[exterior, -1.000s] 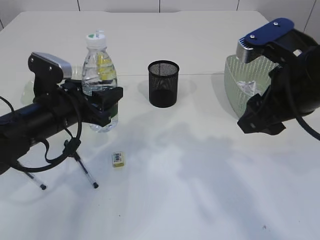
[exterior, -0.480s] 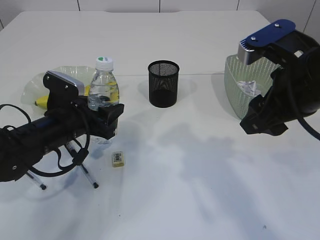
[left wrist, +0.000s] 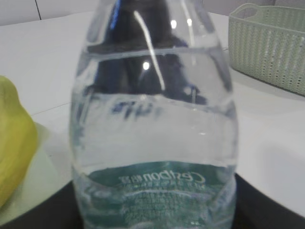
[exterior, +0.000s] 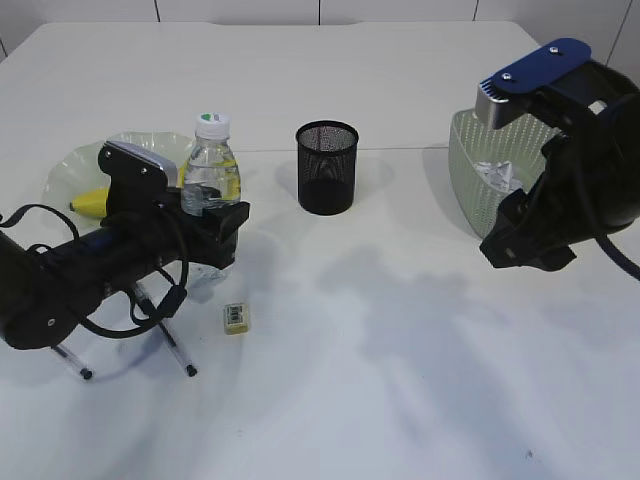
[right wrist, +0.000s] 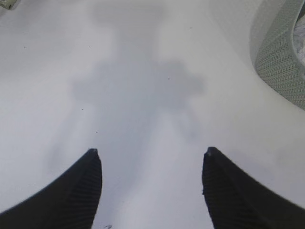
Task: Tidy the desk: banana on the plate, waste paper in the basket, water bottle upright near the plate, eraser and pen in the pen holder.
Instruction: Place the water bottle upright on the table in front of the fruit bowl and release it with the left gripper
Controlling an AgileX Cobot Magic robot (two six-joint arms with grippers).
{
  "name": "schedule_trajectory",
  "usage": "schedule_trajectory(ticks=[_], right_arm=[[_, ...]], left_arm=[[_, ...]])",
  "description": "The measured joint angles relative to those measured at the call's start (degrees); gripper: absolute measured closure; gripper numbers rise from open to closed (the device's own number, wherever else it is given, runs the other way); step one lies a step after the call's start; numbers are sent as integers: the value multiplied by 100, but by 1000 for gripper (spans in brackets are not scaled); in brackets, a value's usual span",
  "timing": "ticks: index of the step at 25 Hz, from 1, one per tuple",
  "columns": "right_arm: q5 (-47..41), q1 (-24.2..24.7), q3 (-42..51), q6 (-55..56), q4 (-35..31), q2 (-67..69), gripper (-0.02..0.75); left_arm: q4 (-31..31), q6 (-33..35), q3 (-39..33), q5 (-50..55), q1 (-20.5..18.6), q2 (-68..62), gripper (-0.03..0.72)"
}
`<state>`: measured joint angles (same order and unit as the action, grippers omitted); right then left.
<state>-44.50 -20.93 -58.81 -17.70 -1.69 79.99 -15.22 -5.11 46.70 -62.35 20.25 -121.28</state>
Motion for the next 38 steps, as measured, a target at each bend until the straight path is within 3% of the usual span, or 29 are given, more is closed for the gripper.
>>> schedule_trajectory(ticks=[13,38], right_arm=[[3,0,0,0,0,0,244],[142,0,0,11,12,0,243]], left_arm=[[-136,2,667,-8,-86,-585,298],[251,12,782,-422,-150,-895,274]])
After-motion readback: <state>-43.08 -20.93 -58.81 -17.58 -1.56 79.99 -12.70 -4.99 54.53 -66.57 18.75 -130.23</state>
